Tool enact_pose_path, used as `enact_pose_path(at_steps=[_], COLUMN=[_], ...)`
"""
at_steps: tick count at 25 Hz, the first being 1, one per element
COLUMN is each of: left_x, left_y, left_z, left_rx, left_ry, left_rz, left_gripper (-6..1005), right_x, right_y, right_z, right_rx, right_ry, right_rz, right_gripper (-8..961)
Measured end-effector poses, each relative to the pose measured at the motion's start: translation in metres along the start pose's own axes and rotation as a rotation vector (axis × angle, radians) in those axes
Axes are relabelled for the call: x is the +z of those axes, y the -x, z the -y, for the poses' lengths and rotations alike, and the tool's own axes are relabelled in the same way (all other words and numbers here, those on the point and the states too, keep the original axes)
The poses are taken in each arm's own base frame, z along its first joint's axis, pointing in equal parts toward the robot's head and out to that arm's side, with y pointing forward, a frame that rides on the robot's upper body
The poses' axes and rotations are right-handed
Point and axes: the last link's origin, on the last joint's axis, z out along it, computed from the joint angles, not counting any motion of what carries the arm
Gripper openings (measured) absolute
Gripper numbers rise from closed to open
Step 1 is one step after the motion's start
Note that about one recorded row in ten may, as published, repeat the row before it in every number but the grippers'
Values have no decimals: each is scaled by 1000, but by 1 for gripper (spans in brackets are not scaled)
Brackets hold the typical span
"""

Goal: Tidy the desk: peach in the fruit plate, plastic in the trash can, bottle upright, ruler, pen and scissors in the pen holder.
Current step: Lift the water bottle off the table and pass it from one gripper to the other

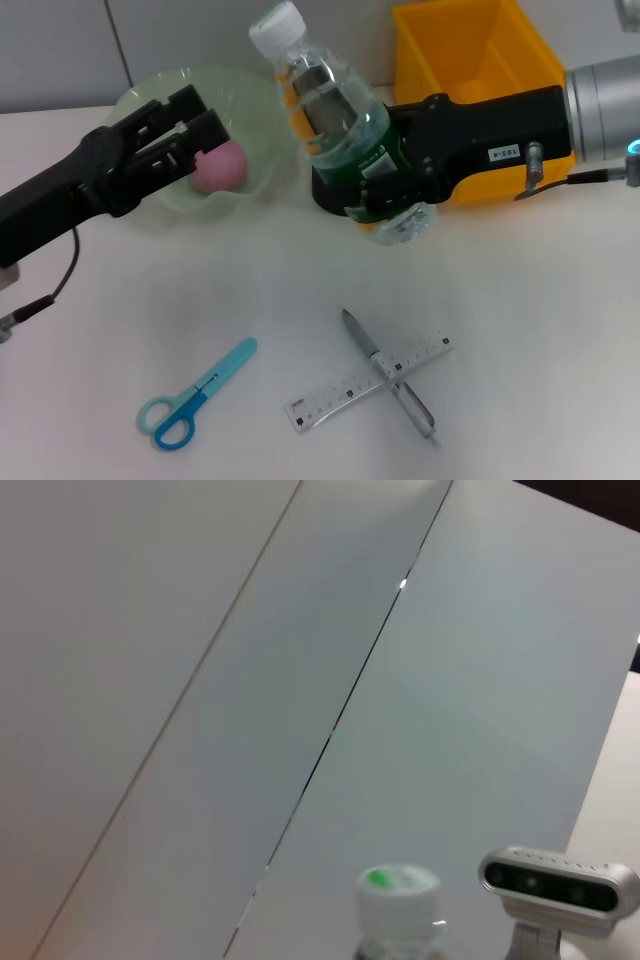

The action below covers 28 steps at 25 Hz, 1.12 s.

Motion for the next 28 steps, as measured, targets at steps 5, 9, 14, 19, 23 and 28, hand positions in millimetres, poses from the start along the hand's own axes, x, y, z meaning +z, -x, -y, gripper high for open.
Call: enact_pose_path(at_steps=[5, 9, 14, 19, 23, 28], left_x=[13, 18, 22, 27, 28, 32], left_y=[-1, -2, -2, 0, 0, 1], left_z=[1, 0, -1, -2, -2, -4], left_rx=[7, 14, 23, 36, 44, 44], left_ry=[23, 35, 50, 66, 70, 84], left_rz=[-27, -54, -57, -61, -61, -55], left_gripper=[797, 796, 796, 796, 796, 796], right_x=[4, 11, 19, 23, 27, 30], right_y=[-6, -8, -10, -12, -12, -14], right_z=[-5, -7, -9, -10, -11, -12], right_rx=[-16, -14, -8, 0, 6, 13], right_ry=[51, 83, 111, 128, 145, 157], right_rz=[79, 90, 93, 91, 85, 80], right_gripper=[770, 770, 770, 770, 769, 769])
